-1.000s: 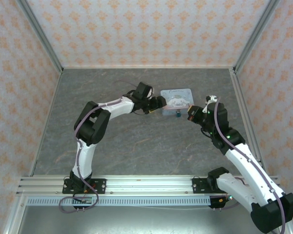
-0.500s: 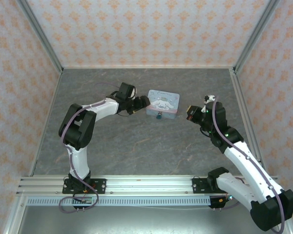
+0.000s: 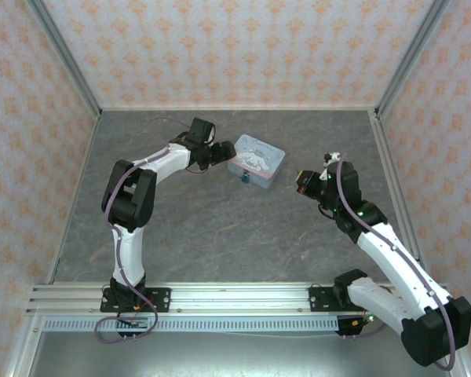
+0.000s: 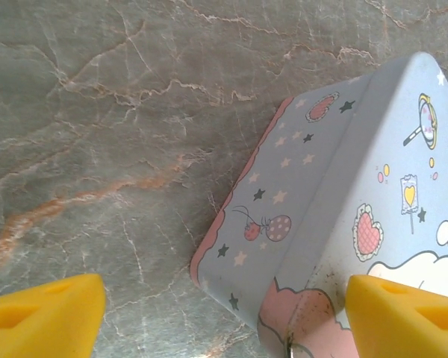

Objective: Unlock the padlock with the key

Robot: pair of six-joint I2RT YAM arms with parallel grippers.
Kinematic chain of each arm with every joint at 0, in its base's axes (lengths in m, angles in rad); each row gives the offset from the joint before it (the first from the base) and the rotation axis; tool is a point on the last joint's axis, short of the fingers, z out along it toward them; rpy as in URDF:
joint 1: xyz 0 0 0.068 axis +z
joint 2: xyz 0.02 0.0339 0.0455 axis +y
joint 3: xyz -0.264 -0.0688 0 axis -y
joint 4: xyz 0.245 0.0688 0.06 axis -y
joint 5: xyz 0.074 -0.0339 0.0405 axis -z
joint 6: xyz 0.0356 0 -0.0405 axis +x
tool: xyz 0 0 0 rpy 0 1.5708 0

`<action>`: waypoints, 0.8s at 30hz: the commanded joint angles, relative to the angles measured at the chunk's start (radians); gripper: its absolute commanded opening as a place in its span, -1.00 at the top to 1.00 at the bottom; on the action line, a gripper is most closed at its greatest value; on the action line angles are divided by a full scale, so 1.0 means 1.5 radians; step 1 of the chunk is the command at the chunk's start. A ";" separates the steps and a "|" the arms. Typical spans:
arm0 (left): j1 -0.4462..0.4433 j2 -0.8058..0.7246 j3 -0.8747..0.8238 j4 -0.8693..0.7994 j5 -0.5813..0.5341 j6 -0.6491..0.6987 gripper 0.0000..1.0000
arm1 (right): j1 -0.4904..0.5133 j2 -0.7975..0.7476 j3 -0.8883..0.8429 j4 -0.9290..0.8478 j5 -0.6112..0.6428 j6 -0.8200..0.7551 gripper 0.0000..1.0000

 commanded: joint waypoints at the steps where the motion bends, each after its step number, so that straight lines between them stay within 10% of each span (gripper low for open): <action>1: 0.006 -0.045 -0.022 -0.007 -0.038 0.037 -0.74 | -0.002 0.039 -0.003 0.044 -0.056 0.000 1.00; 15: 0.000 -0.328 -0.420 0.414 0.050 0.120 -0.96 | -0.004 0.369 0.117 0.247 -0.172 0.019 1.00; 24: -0.068 -0.371 -0.507 0.463 -0.013 0.229 -1.00 | -0.004 0.577 0.263 0.304 -0.215 0.029 1.00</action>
